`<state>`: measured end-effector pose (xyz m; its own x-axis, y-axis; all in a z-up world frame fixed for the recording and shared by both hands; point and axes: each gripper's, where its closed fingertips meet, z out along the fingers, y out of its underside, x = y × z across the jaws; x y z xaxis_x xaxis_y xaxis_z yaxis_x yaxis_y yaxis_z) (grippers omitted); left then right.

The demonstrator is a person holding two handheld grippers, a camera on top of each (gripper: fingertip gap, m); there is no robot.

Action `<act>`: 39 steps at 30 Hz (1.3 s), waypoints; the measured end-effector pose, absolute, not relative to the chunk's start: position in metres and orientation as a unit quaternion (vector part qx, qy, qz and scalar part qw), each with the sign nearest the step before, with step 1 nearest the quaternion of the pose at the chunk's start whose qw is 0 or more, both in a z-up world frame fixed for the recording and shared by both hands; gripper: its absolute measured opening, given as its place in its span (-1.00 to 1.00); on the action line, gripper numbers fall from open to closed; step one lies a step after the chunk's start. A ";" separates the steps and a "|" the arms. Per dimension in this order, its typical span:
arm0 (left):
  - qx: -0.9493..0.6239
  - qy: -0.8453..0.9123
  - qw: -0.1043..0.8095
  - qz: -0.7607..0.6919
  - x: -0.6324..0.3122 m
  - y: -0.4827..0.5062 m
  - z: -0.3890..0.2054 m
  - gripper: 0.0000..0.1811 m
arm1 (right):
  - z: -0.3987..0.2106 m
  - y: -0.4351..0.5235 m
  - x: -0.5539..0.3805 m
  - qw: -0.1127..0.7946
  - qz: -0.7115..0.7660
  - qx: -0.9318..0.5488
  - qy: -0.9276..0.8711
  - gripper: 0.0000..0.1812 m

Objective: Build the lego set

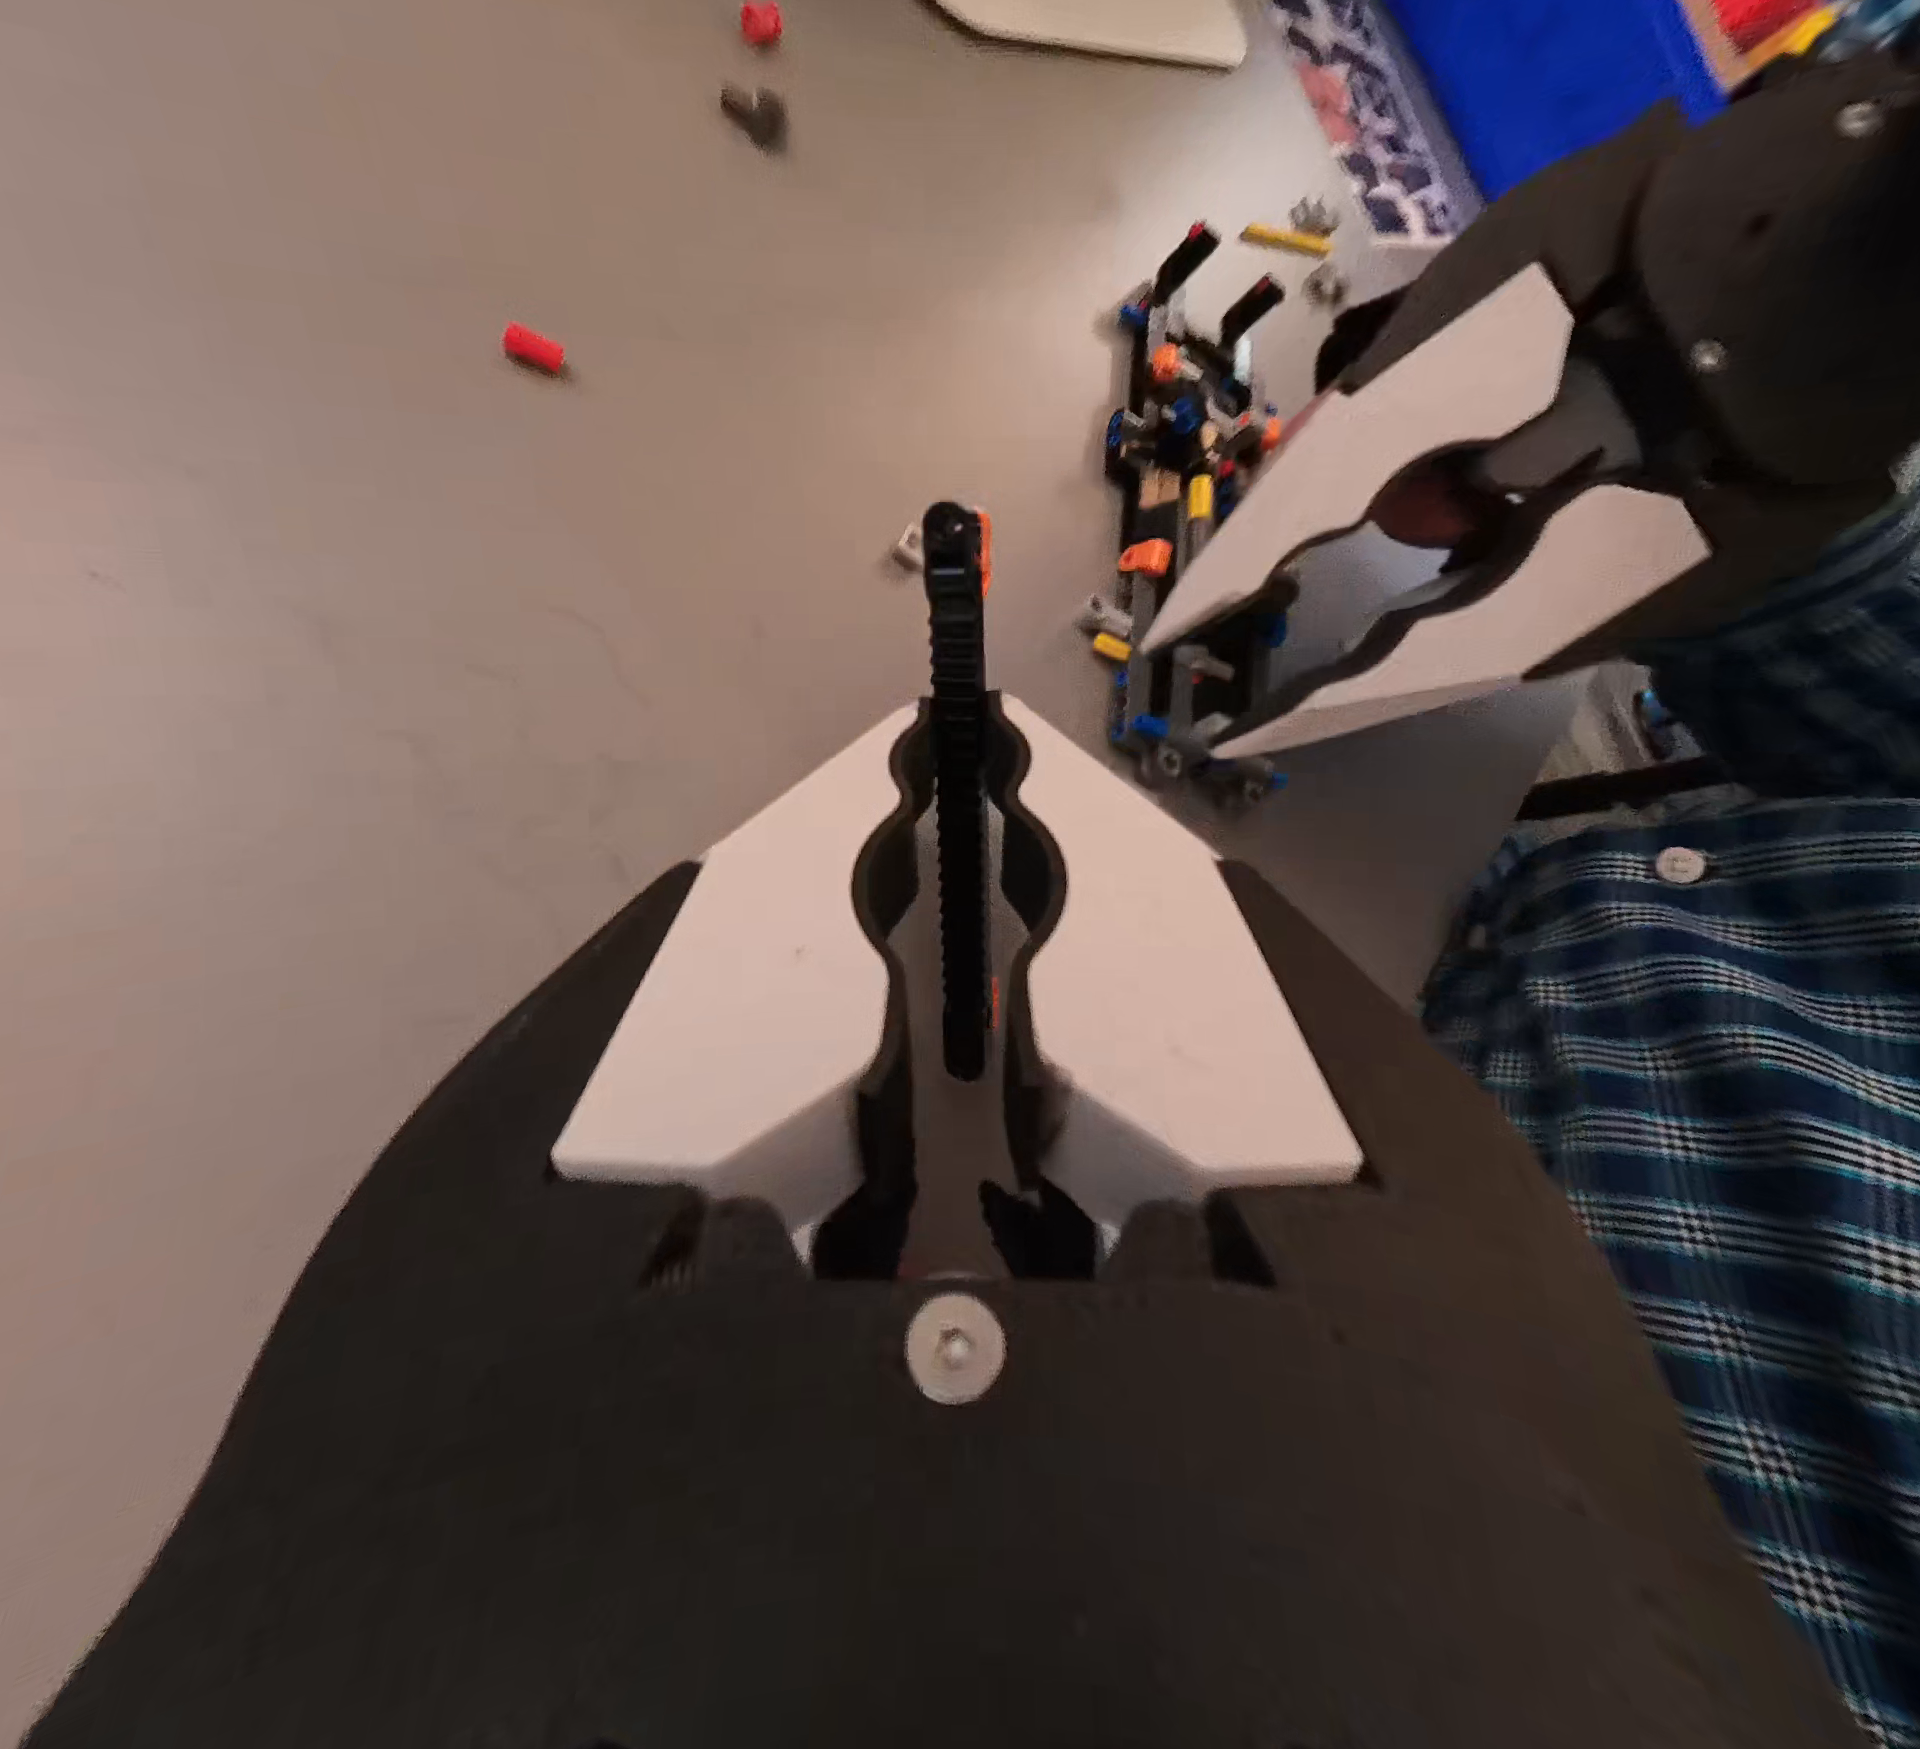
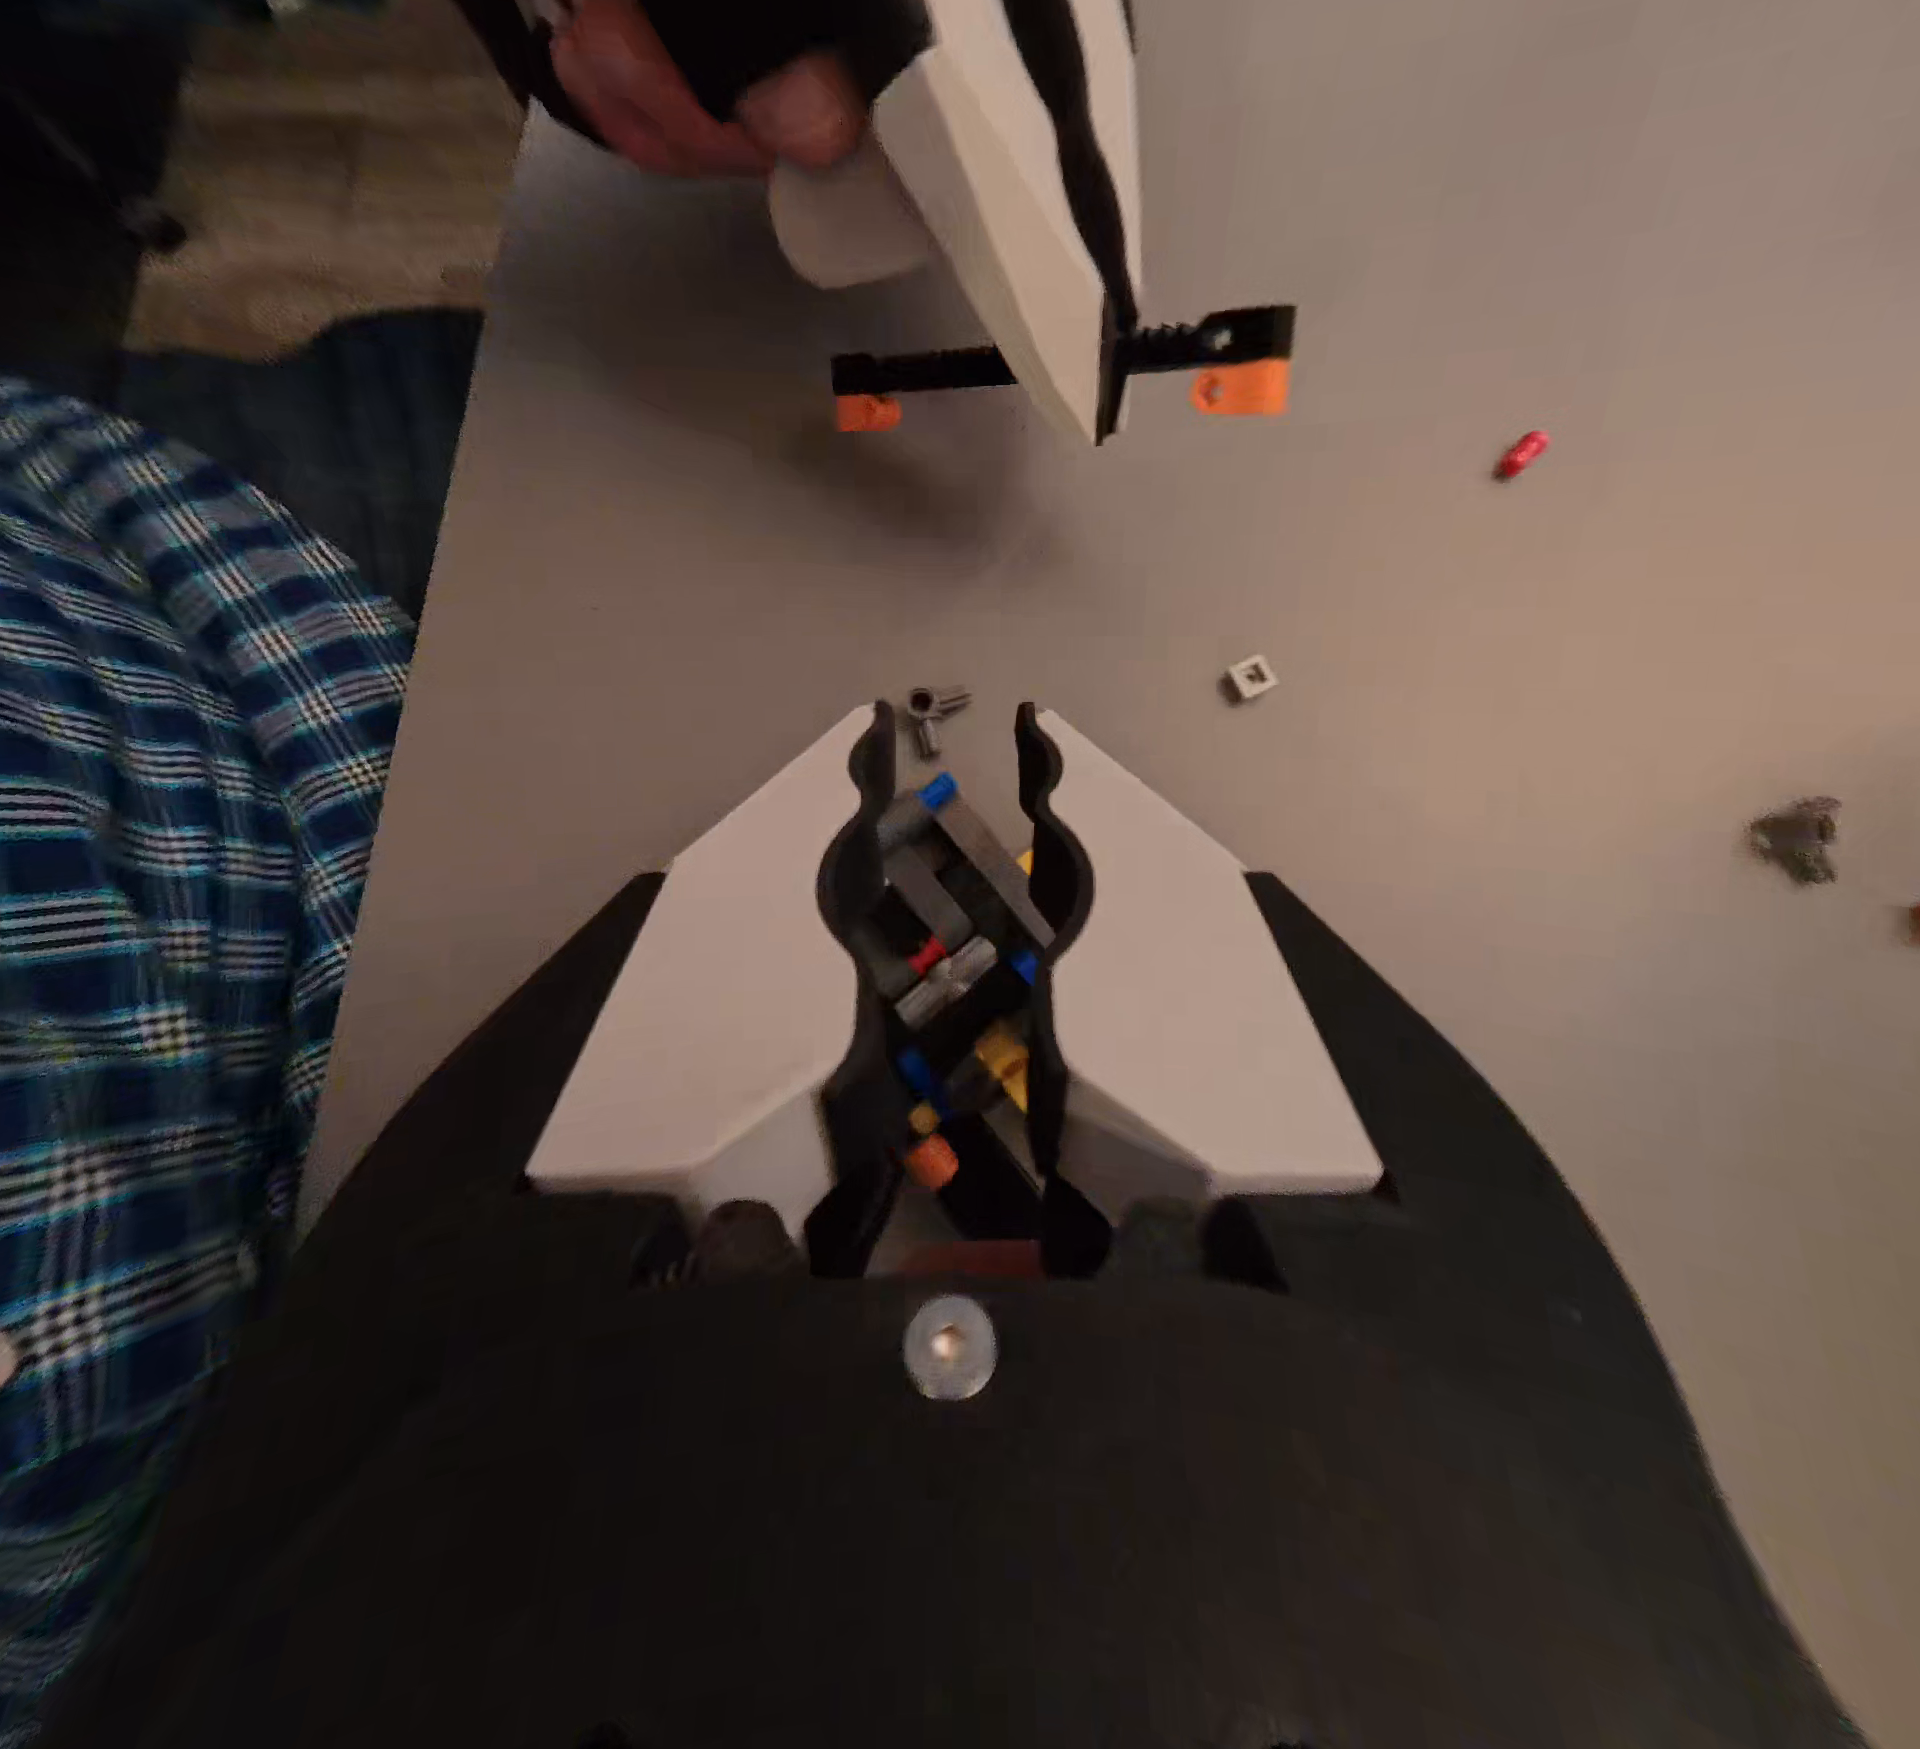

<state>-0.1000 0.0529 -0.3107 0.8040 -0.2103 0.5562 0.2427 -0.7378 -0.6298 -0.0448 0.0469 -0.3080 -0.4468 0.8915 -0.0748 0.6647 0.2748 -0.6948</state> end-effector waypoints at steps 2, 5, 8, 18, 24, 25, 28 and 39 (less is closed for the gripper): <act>-0.891 -0.007 0.345 -0.297 -0.101 0.051 -0.321 -0.92 | -0.319 0.041 -0.045 0.170 0.310 -0.489 -0.797 -0.76; -0.900 -0.007 0.330 -0.284 -0.103 0.049 -0.331 -0.94 | -0.329 0.037 -0.047 0.173 0.283 -0.481 -0.812 -0.79; -0.907 -0.004 0.324 -0.269 -0.107 0.049 -0.337 -0.93 | -0.330 0.035 -0.049 0.184 0.256 -0.469 -0.825 -0.83; -0.907 0.012 0.334 -0.255 -0.107 0.051 -0.338 -0.88 | -0.337 0.040 -0.053 0.209 0.225 -0.466 -0.830 -0.96; -0.915 0.042 0.339 -0.215 -0.112 0.051 -0.340 -0.88 | -0.333 0.042 -0.056 0.218 0.244 -0.475 -0.817 -0.95; -0.916 0.048 0.338 -0.209 -0.112 0.050 -0.340 -0.88 | -0.331 0.040 -0.056 0.214 0.254 -0.478 -0.813 -0.95; -0.918 0.060 0.338 -0.196 -0.112 0.049 -0.340 -0.86 | -0.328 0.040 -0.054 0.208 0.273 -0.484 -0.805 -0.88; -0.922 0.096 0.337 -0.166 -0.111 0.049 -0.340 -0.81 | -0.323 0.028 -0.051 0.211 0.275 -0.448 -0.824 -0.81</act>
<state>-0.1106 0.0485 -0.3404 0.9264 -0.2885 0.2420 -0.0640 -0.7540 -0.6538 -0.0515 0.0282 -0.3233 -0.5094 0.8545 0.1014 0.6231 0.4476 -0.6414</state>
